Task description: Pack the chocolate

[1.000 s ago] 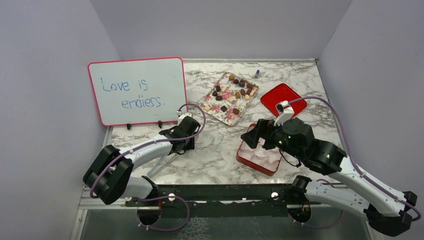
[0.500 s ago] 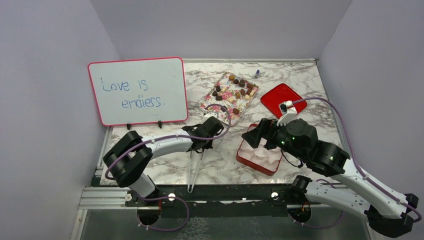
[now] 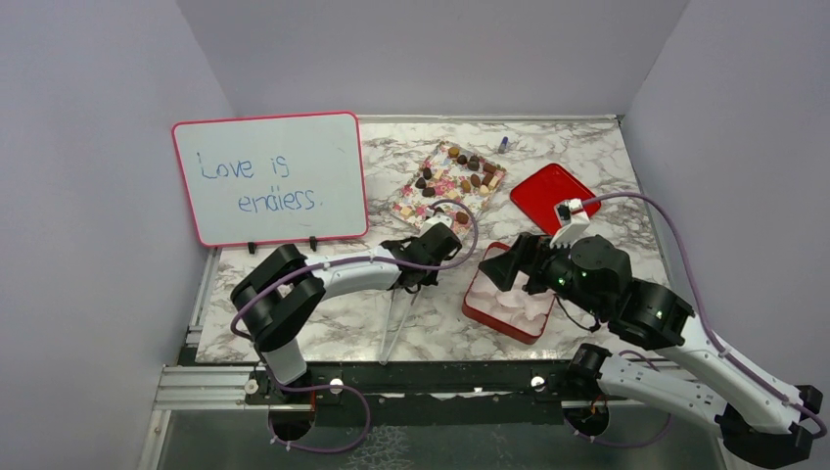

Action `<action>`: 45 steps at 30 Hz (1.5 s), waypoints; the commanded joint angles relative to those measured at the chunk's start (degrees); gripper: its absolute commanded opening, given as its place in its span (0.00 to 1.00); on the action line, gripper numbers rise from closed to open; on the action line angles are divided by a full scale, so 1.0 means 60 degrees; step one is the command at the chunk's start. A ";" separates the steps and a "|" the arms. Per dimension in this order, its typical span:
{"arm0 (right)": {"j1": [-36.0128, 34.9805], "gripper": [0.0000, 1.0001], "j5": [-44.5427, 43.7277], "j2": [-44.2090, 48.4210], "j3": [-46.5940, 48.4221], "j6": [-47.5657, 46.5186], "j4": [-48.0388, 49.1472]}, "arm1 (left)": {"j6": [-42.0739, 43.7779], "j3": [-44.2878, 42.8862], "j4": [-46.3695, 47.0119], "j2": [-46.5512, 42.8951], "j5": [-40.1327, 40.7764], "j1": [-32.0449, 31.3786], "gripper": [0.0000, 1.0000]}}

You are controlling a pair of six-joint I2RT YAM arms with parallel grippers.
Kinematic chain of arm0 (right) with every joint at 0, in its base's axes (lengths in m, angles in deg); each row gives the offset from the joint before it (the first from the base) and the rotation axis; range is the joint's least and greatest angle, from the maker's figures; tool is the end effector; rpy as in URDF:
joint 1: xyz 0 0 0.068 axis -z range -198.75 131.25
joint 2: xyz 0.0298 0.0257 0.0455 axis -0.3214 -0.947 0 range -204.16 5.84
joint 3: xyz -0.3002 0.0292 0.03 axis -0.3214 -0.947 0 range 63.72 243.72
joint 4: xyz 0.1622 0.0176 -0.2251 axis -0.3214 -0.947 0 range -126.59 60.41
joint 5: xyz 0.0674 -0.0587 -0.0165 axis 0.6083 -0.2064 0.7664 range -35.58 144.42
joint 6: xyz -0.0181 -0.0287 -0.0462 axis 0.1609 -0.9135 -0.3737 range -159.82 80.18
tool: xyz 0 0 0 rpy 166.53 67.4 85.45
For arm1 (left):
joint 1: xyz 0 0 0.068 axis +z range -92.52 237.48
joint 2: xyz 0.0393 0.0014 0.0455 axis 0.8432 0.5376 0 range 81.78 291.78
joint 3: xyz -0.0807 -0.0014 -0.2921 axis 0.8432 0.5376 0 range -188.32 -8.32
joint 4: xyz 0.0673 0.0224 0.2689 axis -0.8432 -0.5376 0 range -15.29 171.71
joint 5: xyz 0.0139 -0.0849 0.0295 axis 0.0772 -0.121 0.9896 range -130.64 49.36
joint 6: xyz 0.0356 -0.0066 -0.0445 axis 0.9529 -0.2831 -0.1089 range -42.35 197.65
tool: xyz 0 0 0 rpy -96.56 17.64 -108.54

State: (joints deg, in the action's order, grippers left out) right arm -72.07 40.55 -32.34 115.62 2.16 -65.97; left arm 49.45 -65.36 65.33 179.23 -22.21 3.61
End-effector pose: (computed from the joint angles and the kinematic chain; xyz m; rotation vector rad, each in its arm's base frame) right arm 0.0875 0.1011 0.3728 -0.0374 2.0536 0.8403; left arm 0.2219 -0.2823 0.1874 0.4365 2.4586 -0.1831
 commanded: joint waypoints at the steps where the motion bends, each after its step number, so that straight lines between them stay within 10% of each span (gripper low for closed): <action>1: -0.0071 1.00 -0.0215 0.0137 0.0300 0.0064 -0.0125 | 0.0166 -0.0412 0.0300 0.0080 -0.0027 -0.0104 0.17; 8: -0.0074 1.00 -0.0196 0.0222 0.0231 0.0210 -0.0202 | -0.0296 0.0184 0.0008 -0.1341 -0.0460 -0.0134 0.52; 12: -0.0069 1.00 -0.0033 0.0409 0.0150 0.0145 0.0108 | -0.0573 0.0468 -0.0869 -0.2216 -0.0345 -0.0148 0.98; 26: -0.0070 1.00 -0.0210 0.0718 0.0096 -0.0082 0.0250 | -0.1227 0.1560 -0.2967 -0.3591 -0.0539 -0.0271 0.99; 45: -0.0068 1.00 -0.0364 0.0067 0.0265 0.0130 -0.0250 | -0.1267 0.1827 -0.1586 -0.2242 -0.0622 -0.0835 0.70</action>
State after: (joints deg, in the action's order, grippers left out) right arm -72.07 40.20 -31.51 115.86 2.62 -66.29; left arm 42.98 -53.73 54.05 162.99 -26.47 0.18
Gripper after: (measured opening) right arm 0.998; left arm 0.718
